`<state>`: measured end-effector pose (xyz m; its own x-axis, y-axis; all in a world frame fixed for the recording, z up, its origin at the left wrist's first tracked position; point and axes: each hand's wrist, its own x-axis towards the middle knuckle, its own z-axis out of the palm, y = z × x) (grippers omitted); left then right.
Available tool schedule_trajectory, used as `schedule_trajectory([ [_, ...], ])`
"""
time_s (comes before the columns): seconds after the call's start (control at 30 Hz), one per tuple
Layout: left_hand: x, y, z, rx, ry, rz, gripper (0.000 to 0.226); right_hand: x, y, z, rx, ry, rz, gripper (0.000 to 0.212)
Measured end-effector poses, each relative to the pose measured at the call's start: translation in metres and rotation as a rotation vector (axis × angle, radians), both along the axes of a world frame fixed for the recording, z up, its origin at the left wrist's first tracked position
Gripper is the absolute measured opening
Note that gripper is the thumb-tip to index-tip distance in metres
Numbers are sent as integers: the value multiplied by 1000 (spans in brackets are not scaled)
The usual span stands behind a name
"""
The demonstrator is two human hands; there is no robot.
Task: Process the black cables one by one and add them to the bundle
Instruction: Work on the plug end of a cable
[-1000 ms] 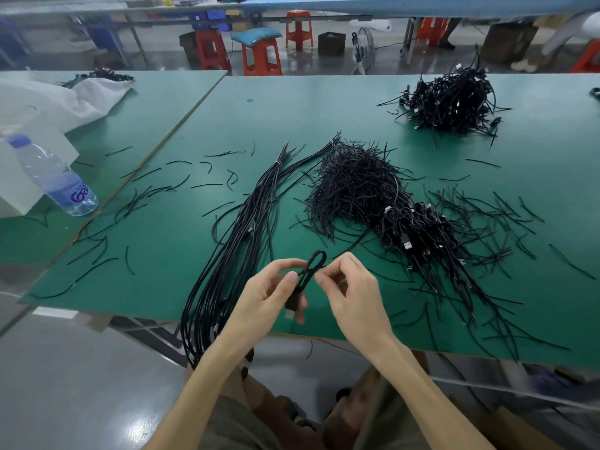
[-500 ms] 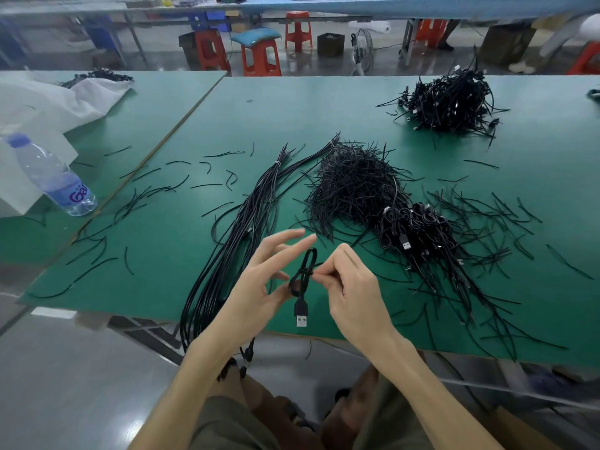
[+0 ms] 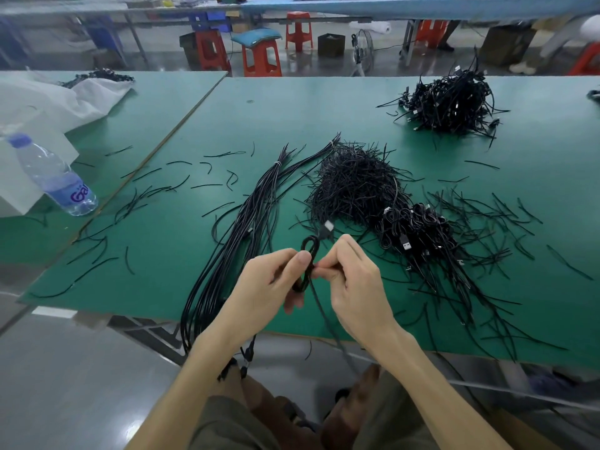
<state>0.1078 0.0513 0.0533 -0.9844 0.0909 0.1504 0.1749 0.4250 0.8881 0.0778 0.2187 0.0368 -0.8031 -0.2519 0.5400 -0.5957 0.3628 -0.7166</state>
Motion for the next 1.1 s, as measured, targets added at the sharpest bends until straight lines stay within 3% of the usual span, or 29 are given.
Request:
schedule_trajectory([
  [0.13,-1,6,3,330,-284,-25,41,-1,1,-4,31,15,-7,24],
  [0.23,1,5,1,409,-355,-1,38,0,1,-9,90,57,-33,24],
  [0.4,7,-5,2,245,-156,-192,45,0,4,-17,93,33,-78,18],
  [0.5,5,-11,-1,163,-190,-256,55,1,4,-19,71,-7,-81,13],
  [0.67,-2,-7,-6,-153,-183,-68,15,2,3,-23,116,-23,-81,23],
  [0.73,-5,-5,-7,-238,-148,11,47,2,1,-25,123,10,-67,27],
  [0.83,-6,-1,-10,-130,-214,54,67,3,0,-27,161,57,-74,31],
  [0.97,-8,2,-14,202,-577,79,62,6,1,-30,250,293,-98,18],
  [1.1,-4,1,-14,256,-571,-9,57,9,5,-27,310,345,-113,18],
])
